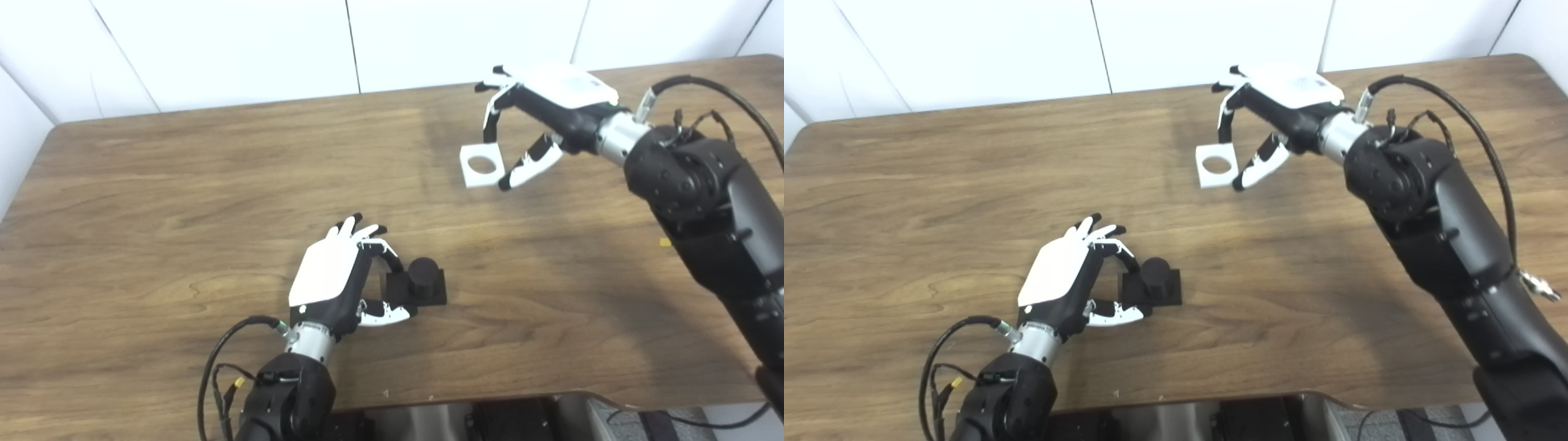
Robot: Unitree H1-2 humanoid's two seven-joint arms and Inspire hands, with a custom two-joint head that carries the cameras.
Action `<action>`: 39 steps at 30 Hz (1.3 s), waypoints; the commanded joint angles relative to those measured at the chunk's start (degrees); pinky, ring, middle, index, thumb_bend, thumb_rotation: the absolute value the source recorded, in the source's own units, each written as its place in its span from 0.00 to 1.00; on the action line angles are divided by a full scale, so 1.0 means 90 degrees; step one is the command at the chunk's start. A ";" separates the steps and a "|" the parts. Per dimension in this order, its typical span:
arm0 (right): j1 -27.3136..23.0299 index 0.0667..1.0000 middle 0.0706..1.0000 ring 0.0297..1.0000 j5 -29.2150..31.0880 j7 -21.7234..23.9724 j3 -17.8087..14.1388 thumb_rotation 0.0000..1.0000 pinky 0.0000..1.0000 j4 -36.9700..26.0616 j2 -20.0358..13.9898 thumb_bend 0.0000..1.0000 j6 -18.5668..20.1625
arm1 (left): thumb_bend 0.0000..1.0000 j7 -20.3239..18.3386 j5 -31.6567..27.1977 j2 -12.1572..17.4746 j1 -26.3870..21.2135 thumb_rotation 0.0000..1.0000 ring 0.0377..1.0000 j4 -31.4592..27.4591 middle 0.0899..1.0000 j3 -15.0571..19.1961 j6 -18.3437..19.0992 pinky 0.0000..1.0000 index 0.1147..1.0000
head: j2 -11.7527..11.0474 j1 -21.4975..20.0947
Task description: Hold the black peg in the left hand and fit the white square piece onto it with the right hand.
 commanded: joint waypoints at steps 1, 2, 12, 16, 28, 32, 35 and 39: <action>-0.0194 0.46 0.90 0.99 -0.0007 0.0079 -0.0091 0.15 0.88 -0.0371 -0.0043 0.52 0.0091 | 0.52 -0.0095 0.0110 0.0172 0.0081 0.07 1.00 0.0212 0.87 0.0008 0.0014 1.00 0.42 | 0.0017 -0.0027; -0.0160 0.46 0.90 0.99 -0.0001 0.0125 -0.0092 0.15 0.88 -0.0462 -0.0021 0.52 0.0101 | 0.52 -0.0106 0.0119 0.0175 0.0080 0.07 1.00 0.0212 0.87 0.0002 0.0014 1.00 0.42 | 0.0020 -0.0029; 0.0180 0.46 0.89 1.00 -0.0011 0.0517 -0.0009 0.15 0.91 -0.1339 0.0188 0.52 0.0212 | 0.52 -0.0047 0.0068 0.0158 0.0062 0.07 1.00 0.0268 0.87 -0.0012 -0.0001 1.00 0.42 | 0.0037 -0.0018; 0.0273 0.46 0.89 1.00 -0.0022 0.0678 0.0078 0.15 0.91 -0.1611 0.0260 0.52 0.0206 | 0.52 -0.0058 0.0034 0.0152 0.0048 0.07 1.00 0.0283 0.87 0.0001 0.0008 1.00 0.42 | 0.0041 -0.0030; 0.0420 0.45 0.89 0.99 -0.0045 0.0993 0.0106 0.14 0.90 -0.2100 0.0476 0.52 0.0293 | 0.52 -0.0110 0.0229 0.0141 -0.0018 0.07 1.00 0.0343 0.87 -0.0053 0.0075 1.00 0.42 | 0.0049 -0.0037; 0.0439 0.45 0.88 0.98 0.0010 0.1069 0.0127 0.14 0.90 -0.2158 0.0505 0.52 0.0250 | 0.52 -0.0057 0.0246 0.0162 -0.0031 0.07 1.00 0.0378 0.86 -0.0074 0.0020 1.00 0.42 | 0.0061 -0.0034; 0.0463 0.45 0.88 0.98 0.0042 0.1095 0.0150 0.14 0.90 -0.2179 0.0551 0.52 0.0225 | 0.52 -0.0065 0.0198 0.0152 -0.0021 0.07 1.00 0.0358 0.87 -0.0068 0.0032 1.00 0.42 | 0.0064 -0.0023; 0.0535 0.45 0.88 0.98 0.0041 0.1078 0.0213 0.14 0.91 -0.2052 0.0613 0.52 0.0156 | 0.52 -0.0133 0.0200 0.0128 -0.0024 0.07 1.00 0.0310 0.87 -0.0056 0.0087 1.00 0.42 | 0.0068 -0.0001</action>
